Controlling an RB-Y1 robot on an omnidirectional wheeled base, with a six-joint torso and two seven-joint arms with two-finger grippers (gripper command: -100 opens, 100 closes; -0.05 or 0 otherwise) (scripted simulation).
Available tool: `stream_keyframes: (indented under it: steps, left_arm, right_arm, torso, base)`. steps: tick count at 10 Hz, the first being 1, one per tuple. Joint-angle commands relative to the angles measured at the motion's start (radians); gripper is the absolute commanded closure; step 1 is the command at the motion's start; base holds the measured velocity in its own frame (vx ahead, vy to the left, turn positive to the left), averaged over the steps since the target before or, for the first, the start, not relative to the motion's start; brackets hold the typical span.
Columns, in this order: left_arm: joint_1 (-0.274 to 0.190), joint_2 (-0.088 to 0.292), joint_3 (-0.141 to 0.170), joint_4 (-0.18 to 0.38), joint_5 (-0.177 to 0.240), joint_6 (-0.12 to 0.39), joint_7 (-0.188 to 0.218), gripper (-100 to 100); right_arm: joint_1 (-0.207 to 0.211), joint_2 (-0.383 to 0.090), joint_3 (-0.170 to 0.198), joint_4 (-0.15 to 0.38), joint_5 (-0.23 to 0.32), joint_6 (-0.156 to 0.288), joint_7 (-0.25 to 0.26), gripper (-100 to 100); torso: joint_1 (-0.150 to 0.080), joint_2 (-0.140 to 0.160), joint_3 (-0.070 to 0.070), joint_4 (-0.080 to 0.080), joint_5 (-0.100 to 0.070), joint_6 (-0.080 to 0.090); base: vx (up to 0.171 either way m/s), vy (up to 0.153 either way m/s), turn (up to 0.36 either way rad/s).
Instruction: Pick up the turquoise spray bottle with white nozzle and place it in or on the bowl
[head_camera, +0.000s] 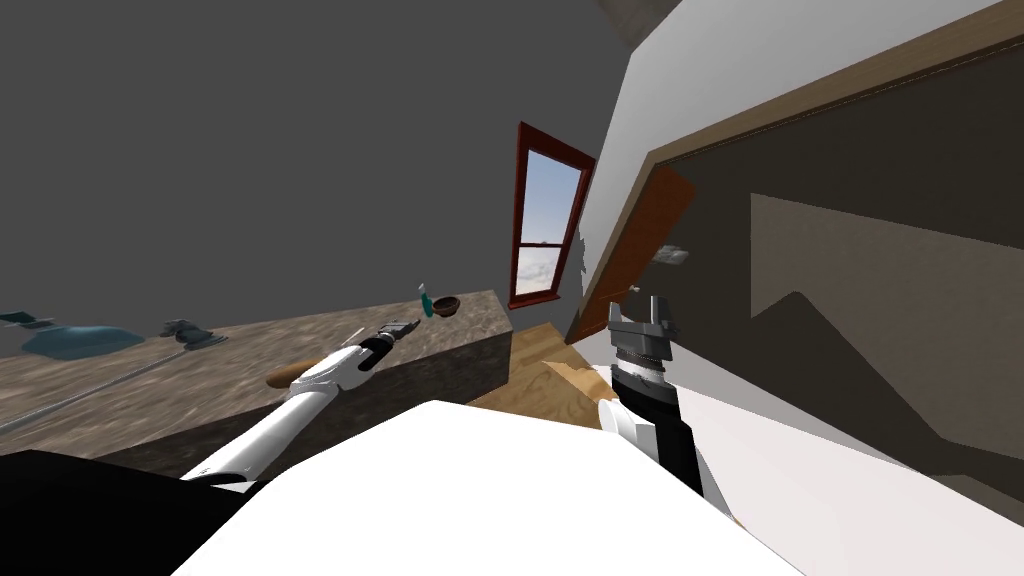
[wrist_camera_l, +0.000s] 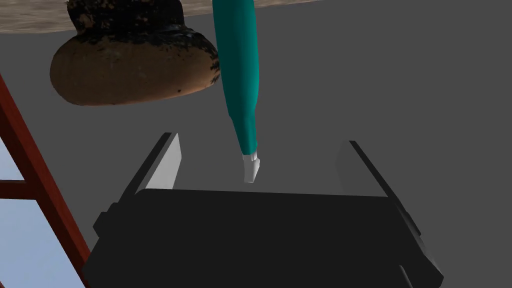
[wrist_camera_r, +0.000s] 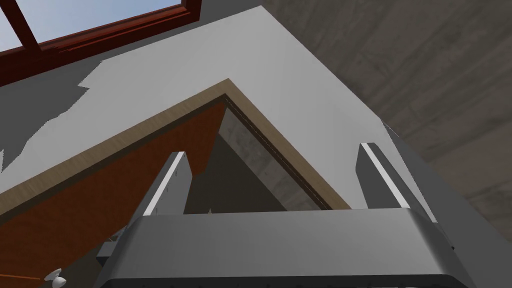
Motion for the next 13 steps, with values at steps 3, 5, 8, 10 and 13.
stream_keyframes:
  steps: [3, 5, 8, 10, 13]
  left_arm:
    - [0.006, 0.027, 0.005, 0.028, 0.04, 0.018, 0.024, -100]
    - [-0.009, 0.017, 0.013, 0.028, 0.069, 0.041, 0.026, -100]
    - [-0.035, -0.004, 0.023, 0.027, 0.118, 0.082, 0.027, -100]
    - [-0.038, -0.005, 0.023, 0.028, 0.122, 0.085, 0.027, -100]
    - [-0.039, -0.006, 0.023, 0.028, 0.123, 0.087, 0.028, 100]
  right_arm:
    - [0.0, 0.0, 0.0, 0.0, 0.0, 0.0, 0.0, 0]
    - [0.001, 0.0, 0.0, 0.0, 0.0, 0.0, 0.0, 0]
    - [0.001, 0.0, 0.0, 0.0, 0.0, 0.0, 0.0, 0]
    - [0.001, 0.0, 0.0, 0.0, 0.0, 0.0, 0.0, 0]
    - [0.001, 0.0, 0.0, 0.0, 0.0, 0.0, 0.0, 0]
  torso:
    - [-0.001, -0.01, -0.005, -0.002, 0.0, 0.0]
    - [0.002, -0.027, -0.016, -0.006, 0.001, 0.0]
    - [0.003, -0.032, -0.018, -0.007, 0.001, 0.0]
    - [0.007, -0.03, -0.017, -0.007, 0.002, 0.0]
    - [0.005, -0.016, -0.009, -0.004, 0.001, 0.0]
  base:
    - [-0.002, -0.056, -0.083]
    - [0.228, -0.01, 0.08]
    - [0.245, 0.002, 0.078]
    - [0.155, 0.034, 0.046]
    - [0.009, 0.001, -0.001]
